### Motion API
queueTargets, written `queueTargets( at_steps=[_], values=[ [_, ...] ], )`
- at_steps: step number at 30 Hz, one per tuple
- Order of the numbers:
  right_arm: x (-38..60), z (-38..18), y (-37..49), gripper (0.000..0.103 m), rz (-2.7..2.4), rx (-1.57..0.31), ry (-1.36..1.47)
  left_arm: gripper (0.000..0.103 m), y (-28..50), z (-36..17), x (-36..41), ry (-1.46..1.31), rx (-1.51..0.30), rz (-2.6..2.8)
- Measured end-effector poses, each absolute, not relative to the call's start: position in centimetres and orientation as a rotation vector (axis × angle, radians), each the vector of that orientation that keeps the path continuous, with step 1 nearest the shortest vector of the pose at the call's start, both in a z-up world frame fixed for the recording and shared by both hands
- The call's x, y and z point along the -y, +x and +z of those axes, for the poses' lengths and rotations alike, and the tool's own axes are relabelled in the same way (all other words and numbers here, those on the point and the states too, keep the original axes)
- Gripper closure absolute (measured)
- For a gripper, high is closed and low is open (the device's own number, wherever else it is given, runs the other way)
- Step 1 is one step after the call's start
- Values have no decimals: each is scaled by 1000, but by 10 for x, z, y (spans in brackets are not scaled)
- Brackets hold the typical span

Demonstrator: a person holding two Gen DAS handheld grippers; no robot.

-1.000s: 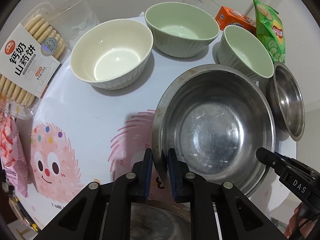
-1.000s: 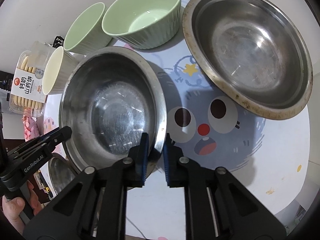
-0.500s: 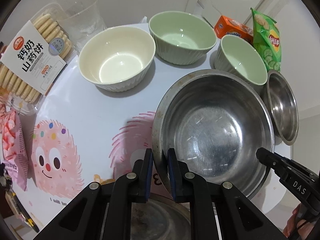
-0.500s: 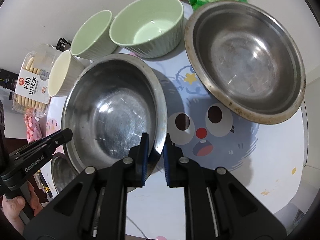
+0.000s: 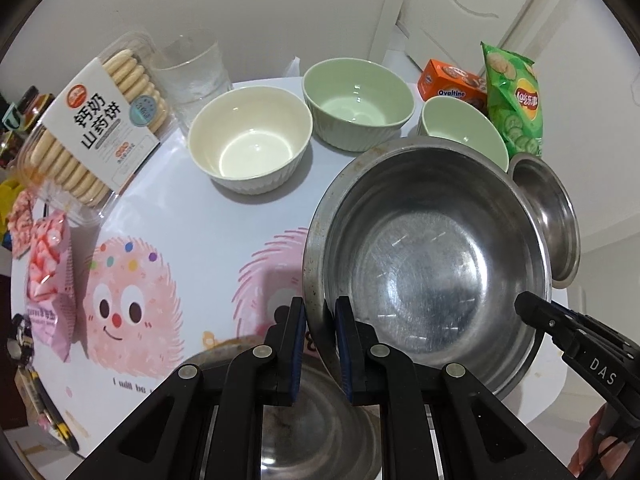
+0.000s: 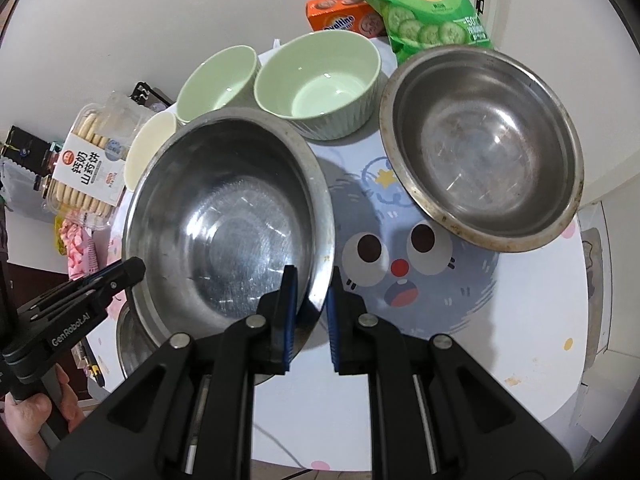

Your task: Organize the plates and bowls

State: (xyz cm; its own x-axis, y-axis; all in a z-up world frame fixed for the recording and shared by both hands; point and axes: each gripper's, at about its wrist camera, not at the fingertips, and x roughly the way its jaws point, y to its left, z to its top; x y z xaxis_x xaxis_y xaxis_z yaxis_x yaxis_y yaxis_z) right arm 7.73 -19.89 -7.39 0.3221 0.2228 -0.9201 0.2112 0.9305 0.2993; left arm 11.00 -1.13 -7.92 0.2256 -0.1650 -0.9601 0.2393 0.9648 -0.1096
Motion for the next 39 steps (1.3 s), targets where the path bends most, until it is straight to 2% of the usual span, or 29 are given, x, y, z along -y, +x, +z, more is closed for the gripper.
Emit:
queueTargets(
  at_steps=[22, 39],
  values=[
    [159, -40, 41, 87, 138, -1223, 333, 88, 53, -42, -34, 33, -1262, -169],
    [97, -52, 31, 86, 302, -1287, 175, 88, 10, -55, -101, -67, -1272, -38]
  ],
)
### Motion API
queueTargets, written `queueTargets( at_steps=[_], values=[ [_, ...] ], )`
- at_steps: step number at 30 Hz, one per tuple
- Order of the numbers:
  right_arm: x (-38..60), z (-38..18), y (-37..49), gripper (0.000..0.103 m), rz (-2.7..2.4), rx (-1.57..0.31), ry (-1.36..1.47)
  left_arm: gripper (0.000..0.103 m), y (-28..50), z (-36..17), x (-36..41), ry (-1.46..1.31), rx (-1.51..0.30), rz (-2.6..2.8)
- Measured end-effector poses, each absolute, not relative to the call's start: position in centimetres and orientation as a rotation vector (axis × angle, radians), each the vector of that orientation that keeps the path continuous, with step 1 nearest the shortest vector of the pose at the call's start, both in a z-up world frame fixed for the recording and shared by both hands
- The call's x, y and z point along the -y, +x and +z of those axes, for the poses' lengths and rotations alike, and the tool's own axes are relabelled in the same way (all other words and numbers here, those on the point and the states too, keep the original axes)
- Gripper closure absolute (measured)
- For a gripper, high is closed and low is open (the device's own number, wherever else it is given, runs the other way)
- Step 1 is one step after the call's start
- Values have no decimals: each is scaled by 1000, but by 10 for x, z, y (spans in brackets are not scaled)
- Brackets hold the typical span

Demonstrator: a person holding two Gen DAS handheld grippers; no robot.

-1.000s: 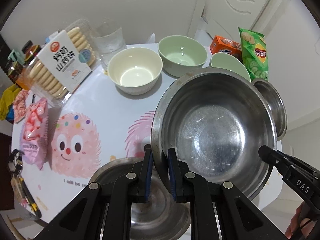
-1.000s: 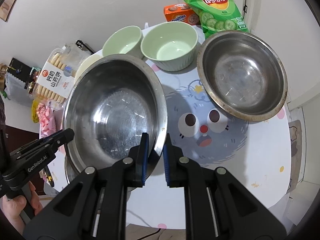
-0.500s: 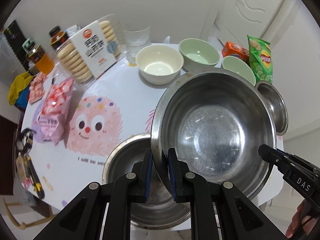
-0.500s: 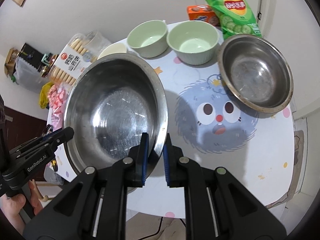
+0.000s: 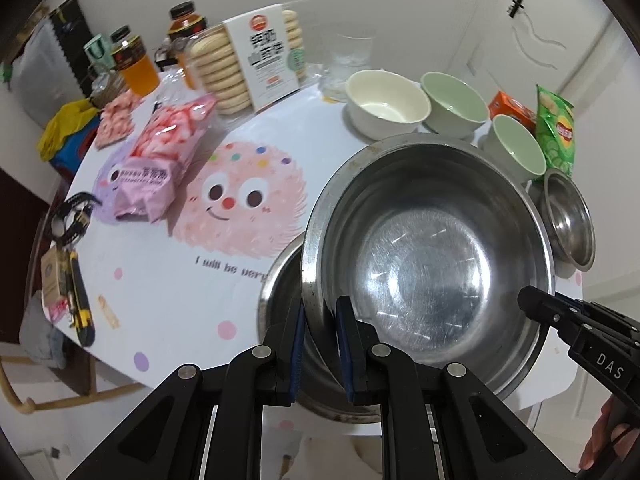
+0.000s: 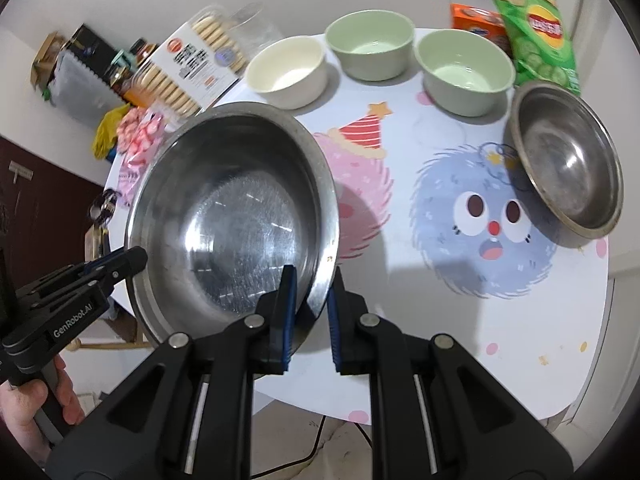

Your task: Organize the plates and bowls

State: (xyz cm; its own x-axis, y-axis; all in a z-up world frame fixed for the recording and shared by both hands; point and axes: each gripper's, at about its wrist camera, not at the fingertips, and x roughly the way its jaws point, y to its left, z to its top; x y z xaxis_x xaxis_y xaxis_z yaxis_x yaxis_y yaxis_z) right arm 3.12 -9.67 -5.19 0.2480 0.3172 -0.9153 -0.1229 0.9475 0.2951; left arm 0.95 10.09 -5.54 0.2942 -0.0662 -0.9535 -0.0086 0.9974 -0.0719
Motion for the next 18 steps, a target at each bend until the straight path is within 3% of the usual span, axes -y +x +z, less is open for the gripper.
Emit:
queueTargets(
  at_steps=[18],
  values=[
    [66, -78, 29, 86, 363, -1405, 124, 87, -5, -87, -128, -102, -1339, 14]
  ],
)
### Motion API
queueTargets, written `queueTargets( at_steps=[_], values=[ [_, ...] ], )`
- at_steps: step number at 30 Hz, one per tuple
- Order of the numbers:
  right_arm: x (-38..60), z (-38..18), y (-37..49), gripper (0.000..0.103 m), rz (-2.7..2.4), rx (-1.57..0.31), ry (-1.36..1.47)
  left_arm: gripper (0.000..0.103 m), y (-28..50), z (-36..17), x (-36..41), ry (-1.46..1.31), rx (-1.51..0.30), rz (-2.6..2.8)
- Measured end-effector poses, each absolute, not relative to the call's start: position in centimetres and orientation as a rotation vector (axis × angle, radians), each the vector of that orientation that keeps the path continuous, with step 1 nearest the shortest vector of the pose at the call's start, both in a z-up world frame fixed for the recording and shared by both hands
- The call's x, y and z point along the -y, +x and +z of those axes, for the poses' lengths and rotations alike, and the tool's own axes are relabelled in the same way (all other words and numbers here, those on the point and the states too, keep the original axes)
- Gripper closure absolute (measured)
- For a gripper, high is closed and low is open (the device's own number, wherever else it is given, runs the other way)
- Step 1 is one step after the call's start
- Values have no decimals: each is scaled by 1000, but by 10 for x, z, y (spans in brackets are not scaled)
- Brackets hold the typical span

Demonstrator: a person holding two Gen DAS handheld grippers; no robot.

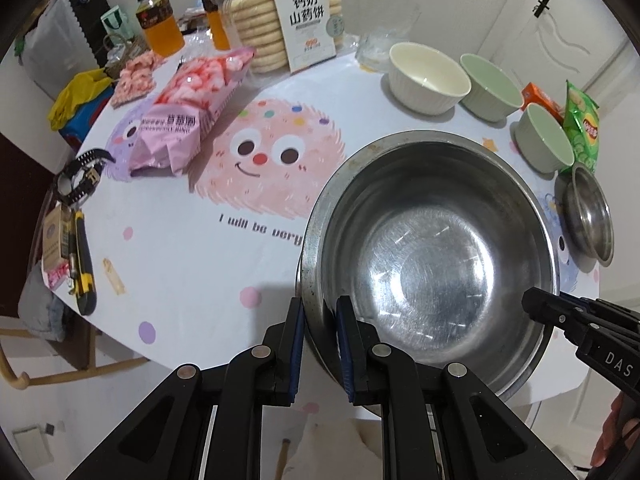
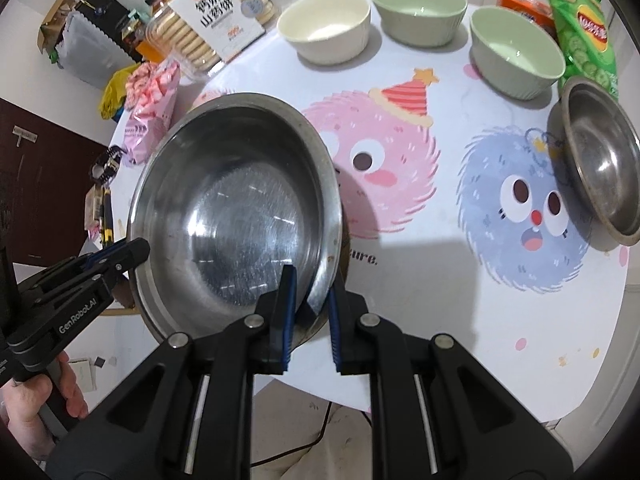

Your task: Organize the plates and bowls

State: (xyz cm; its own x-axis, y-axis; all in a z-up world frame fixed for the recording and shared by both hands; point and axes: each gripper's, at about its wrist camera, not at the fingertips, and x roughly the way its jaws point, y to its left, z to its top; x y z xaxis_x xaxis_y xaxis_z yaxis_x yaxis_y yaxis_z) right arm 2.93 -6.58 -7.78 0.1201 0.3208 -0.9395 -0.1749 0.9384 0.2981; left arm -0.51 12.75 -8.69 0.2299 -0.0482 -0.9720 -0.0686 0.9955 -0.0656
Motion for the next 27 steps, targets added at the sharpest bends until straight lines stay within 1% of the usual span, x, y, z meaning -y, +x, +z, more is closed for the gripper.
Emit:
queueTargets(
  at_steps=[19, 27],
  values=[
    [52, -106, 35, 85, 357, -1512, 85, 87, -4, -112, -132, -75, -1406, 28],
    [47, -111, 36, 84, 355, -1527, 47, 86, -4, -119, -134, -76, -1429, 31]
  ],
)
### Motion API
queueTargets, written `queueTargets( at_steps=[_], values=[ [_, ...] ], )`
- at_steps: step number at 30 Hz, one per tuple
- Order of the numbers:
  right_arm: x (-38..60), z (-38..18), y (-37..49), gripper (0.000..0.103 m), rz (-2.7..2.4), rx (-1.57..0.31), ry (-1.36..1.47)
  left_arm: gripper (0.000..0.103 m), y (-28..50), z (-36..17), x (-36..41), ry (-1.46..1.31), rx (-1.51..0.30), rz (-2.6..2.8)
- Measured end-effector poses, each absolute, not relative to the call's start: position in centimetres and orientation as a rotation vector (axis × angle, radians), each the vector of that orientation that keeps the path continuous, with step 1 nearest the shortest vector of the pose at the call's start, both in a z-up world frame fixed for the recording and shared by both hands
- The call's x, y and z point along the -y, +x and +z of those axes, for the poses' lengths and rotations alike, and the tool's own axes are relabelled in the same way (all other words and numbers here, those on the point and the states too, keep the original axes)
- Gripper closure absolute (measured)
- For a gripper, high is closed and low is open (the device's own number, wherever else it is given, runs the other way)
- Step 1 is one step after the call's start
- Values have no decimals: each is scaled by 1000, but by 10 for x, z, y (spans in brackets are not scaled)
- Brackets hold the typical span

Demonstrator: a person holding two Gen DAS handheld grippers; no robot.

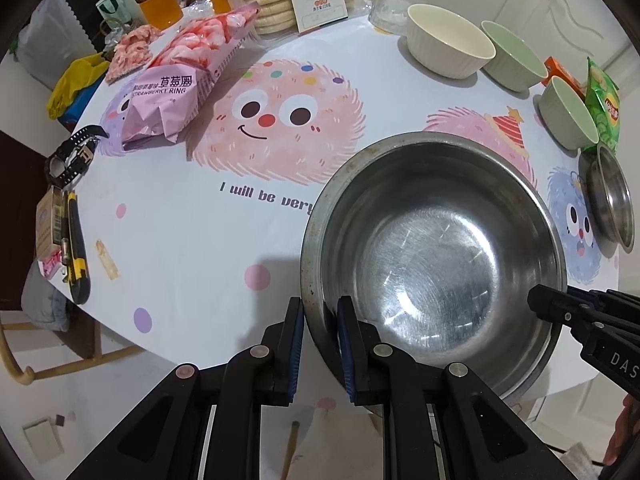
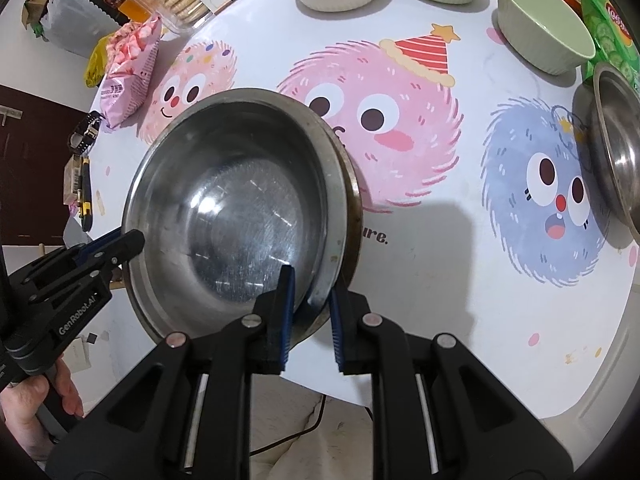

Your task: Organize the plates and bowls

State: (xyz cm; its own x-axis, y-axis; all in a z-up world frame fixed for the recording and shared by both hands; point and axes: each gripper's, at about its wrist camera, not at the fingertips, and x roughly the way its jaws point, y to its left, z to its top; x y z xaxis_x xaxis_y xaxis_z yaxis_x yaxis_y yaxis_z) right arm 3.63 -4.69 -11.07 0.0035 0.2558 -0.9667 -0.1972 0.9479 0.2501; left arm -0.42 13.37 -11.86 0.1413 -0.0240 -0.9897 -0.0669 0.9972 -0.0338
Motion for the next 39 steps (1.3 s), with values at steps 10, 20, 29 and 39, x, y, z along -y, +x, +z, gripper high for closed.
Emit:
queueTargets(
  at_steps=[10, 20, 29, 39],
  values=[
    [38, -112, 34, 82, 352, -1527, 1, 85, -5, -121, -134, -86, -1439, 26],
    [40, -106, 30, 56, 353, -1510, -20, 63, -7, -120, -138, -113, -1445, 45],
    [46, -100, 30, 37, 323, -1482, -2, 18, -12, -116, -144, -140, -1412, 39],
    [68, -92, 32, 10, 271, -1459, 68, 0, -1, -105, -138, -133, -1366, 1]
  ],
)
